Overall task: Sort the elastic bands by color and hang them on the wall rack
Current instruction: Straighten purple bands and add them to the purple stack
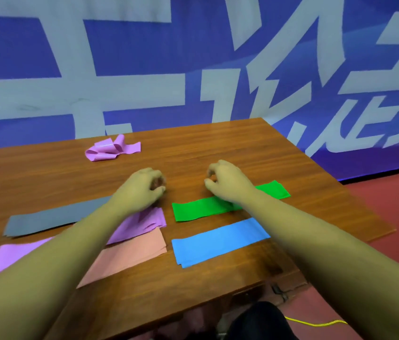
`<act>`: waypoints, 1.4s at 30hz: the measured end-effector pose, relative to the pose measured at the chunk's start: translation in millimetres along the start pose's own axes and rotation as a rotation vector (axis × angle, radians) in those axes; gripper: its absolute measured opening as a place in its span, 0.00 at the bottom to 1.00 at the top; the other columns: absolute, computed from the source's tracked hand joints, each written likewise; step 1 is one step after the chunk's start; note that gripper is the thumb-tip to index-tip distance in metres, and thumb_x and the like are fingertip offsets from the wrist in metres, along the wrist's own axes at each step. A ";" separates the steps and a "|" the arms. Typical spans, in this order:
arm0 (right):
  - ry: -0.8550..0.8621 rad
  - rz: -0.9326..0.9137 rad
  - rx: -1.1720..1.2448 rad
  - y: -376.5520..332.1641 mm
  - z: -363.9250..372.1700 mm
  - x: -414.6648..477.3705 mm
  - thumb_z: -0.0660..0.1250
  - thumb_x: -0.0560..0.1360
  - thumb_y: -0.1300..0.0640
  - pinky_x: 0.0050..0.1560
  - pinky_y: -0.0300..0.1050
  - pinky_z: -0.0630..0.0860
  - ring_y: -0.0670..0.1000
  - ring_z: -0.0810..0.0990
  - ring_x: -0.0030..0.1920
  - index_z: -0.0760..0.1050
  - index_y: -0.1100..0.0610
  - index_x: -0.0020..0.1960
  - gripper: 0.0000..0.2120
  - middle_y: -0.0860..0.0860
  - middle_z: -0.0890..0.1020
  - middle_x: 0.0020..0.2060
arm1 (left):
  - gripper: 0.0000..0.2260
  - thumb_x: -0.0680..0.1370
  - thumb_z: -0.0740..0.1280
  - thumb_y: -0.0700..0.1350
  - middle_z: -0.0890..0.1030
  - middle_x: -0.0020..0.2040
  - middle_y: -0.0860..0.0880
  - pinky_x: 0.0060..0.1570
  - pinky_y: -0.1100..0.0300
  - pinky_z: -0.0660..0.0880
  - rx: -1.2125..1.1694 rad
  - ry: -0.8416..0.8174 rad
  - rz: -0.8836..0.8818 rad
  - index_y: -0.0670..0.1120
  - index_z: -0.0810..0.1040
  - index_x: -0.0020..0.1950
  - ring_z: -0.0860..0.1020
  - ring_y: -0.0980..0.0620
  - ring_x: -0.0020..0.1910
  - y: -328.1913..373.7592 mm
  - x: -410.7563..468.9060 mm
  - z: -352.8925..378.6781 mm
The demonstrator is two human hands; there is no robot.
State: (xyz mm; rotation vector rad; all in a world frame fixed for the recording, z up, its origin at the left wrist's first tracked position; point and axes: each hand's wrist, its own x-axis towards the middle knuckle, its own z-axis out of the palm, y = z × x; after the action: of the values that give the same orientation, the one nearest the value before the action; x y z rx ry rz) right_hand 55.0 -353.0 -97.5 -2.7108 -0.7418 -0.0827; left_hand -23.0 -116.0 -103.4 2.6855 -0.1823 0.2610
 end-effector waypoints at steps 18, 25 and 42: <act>-0.010 0.058 0.180 -137.2 116.8 226.6 0.60 0.78 0.53 0.61 0.53 0.72 0.62 0.74 0.61 0.72 0.62 0.61 0.16 0.60 0.75 0.59 | 0.18 0.76 0.68 0.47 0.71 0.62 0.44 0.64 0.50 0.69 0.050 0.136 -0.423 0.50 0.74 0.66 0.72 0.43 0.63 -213.7 59.9 -30.4; 0.044 0.323 0.200 -143.4 138.4 254.3 0.64 0.77 0.53 0.63 0.51 0.71 0.59 0.75 0.62 0.77 0.54 0.55 0.10 0.56 0.79 0.59 | 0.07 0.78 0.67 0.46 0.70 0.45 0.48 0.51 0.51 0.71 0.111 0.195 -0.293 0.45 0.79 0.52 0.72 0.42 0.52 -229.3 74.5 -30.8; 0.381 -0.106 0.748 -203.4 -38.4 166.6 0.62 0.78 0.62 0.38 0.43 0.72 0.48 0.74 0.37 0.72 0.54 0.48 0.04 0.48 0.76 0.38 | 0.15 0.74 0.61 0.31 0.81 0.53 0.47 0.55 0.59 0.72 -0.141 0.268 -0.377 0.46 0.79 0.53 0.78 0.47 0.54 -155.8 -2.7 -92.3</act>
State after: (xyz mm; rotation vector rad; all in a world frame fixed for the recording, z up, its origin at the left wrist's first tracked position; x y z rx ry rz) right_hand 97.3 -119.9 22.7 -1.8742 -0.6327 -0.2759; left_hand -13.6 64.1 -85.6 2.4524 0.3693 0.4637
